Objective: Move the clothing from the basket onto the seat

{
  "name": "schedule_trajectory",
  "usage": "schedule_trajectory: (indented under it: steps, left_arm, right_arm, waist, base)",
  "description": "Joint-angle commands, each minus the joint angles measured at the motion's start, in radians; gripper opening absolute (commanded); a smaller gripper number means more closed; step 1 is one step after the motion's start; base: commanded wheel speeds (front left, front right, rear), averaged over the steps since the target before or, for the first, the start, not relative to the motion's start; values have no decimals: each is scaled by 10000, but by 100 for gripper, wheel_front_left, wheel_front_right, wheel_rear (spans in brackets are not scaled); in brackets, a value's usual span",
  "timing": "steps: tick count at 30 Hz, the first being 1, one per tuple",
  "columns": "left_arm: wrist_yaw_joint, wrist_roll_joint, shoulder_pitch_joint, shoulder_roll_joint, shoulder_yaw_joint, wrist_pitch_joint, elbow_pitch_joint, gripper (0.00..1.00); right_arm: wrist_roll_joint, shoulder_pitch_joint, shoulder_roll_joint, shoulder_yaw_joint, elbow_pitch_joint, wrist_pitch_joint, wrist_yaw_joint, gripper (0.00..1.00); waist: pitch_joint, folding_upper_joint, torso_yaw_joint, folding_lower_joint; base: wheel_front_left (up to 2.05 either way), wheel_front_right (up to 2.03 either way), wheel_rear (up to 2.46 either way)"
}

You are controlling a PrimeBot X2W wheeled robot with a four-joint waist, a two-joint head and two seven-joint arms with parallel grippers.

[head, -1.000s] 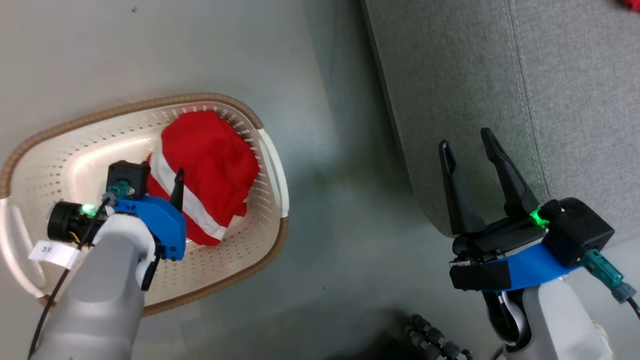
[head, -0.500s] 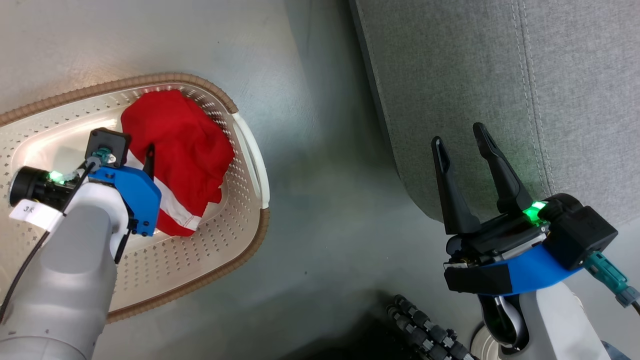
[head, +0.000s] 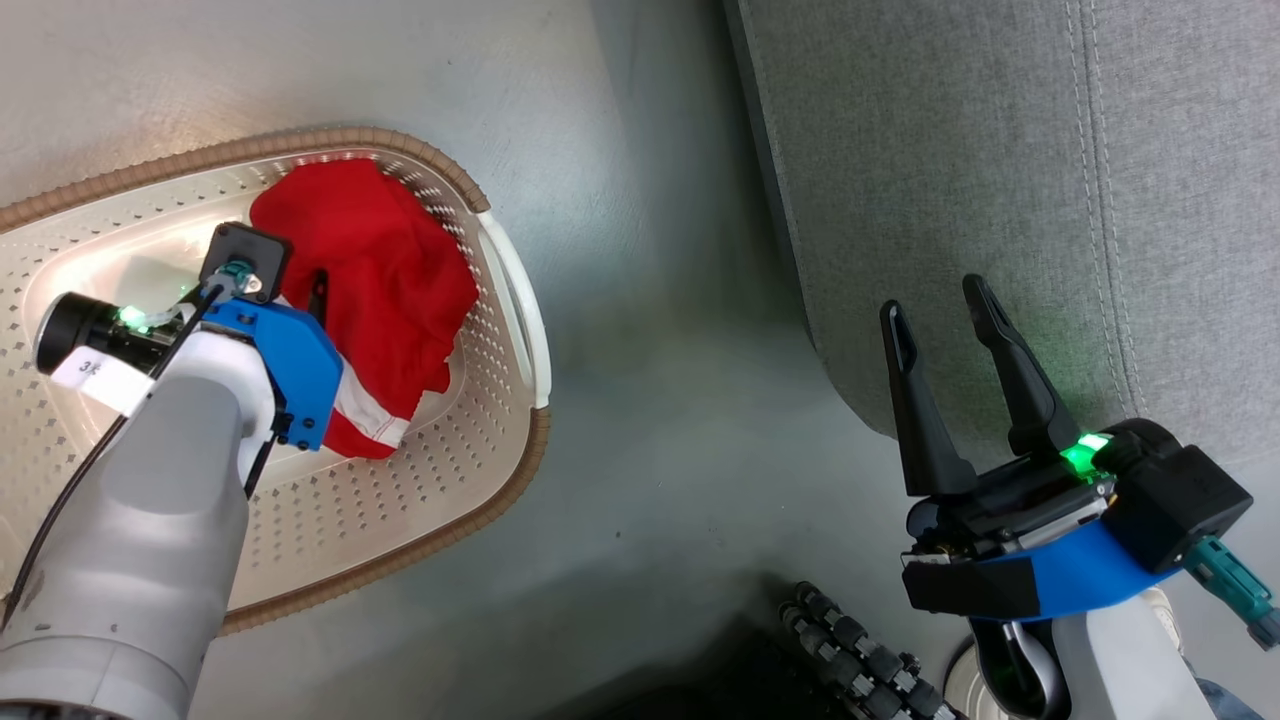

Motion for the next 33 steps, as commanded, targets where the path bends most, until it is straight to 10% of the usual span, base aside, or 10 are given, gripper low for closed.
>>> schedule_trajectory:
  steps: [1,6,7,9,33]
  left_arm:
    - [-33,-63,-195,-32,-77,-7,43,100]
    - [-72,-112,-370,-218,-297,-12,133,90]
    - [-78,-130,-386,-233,-360,6,158,43]
    - [-81,-205,-402,-323,-508,48,183,0]
    - [-90,-2239,214,101,-1637,-867,-347,0]
  right_arm:
    - [-27,87,17,-38,-82,-48,3,100]
    - [-34,199,17,-60,-163,-49,3,100]
    - [-36,200,17,-62,-168,-49,1,100]
    - [-40,194,17,-41,-167,-47,3,100]
    - [-114,-960,15,494,348,-43,3,100]
  waist:
    - [7,0,17,0]
    - [30,0,39,0]
    - [31,0,40,0]
    - [22,0,34,0]
    - [-1088,0,36,0]
  base:
    - [0,0,0]
    - [0,0,0]
    - [0,0,0]
    - [0,0,0]
    - [0,0,0]
